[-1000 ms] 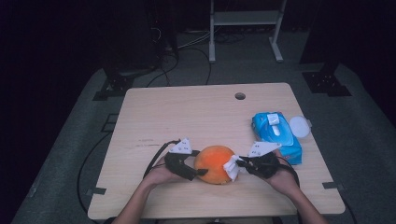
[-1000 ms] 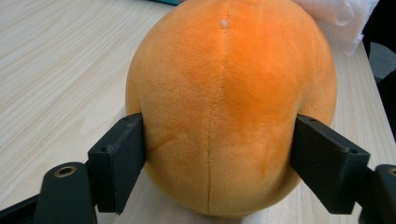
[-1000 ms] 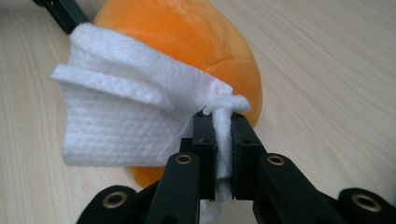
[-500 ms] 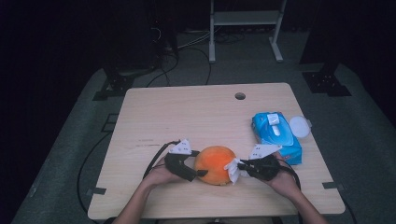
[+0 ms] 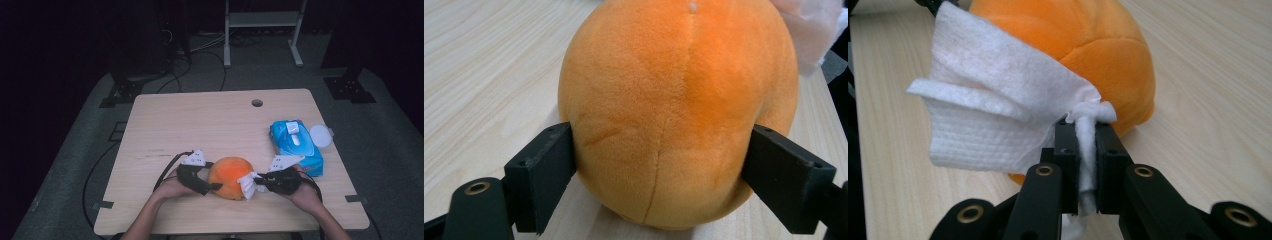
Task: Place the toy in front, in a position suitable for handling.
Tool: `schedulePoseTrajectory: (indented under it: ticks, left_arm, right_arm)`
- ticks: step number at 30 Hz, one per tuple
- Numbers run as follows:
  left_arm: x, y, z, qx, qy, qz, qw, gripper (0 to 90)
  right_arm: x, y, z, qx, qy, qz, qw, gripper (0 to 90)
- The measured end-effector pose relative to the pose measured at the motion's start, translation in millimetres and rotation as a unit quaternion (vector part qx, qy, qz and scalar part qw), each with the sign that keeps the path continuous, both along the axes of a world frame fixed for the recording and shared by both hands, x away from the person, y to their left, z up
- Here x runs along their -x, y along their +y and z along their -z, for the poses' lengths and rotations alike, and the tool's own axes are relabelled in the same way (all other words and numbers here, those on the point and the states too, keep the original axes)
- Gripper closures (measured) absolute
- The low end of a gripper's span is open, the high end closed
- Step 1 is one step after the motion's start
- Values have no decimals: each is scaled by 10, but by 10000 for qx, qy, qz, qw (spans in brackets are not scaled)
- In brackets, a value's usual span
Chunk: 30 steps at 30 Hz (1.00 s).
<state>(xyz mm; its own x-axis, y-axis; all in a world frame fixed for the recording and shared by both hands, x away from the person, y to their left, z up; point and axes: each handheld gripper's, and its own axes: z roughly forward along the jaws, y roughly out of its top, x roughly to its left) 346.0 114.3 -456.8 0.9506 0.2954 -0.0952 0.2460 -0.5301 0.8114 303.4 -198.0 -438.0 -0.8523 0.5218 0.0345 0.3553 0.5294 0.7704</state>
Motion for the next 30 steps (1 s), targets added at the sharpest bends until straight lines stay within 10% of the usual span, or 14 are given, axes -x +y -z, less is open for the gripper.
schedulePoseTrajectory:
  ticks: [6, 15, 24, 30]
  left_arm:
    - [37, -50, -22, -117, -221, 83, 9997, 163]
    - [22, -32, -18, -86, -166, 85, 9998, 149]
    - [48, -41, -30, -131, -271, 115, 9995, 144]
    - [53, -57, -36, -125, -310, 113, 9994, 141]
  right_arm:
    - [-48, 95, -241, -402, -335, 43, 9986, 821]
    - [-84, -78, 21, 172, -10, 276, 9995, 821]
    - [-104, -42, -98, 47, -234, 348, 9991, 820]
    - [-167, -133, -159, 165, -411, 1021, 9938, 823]
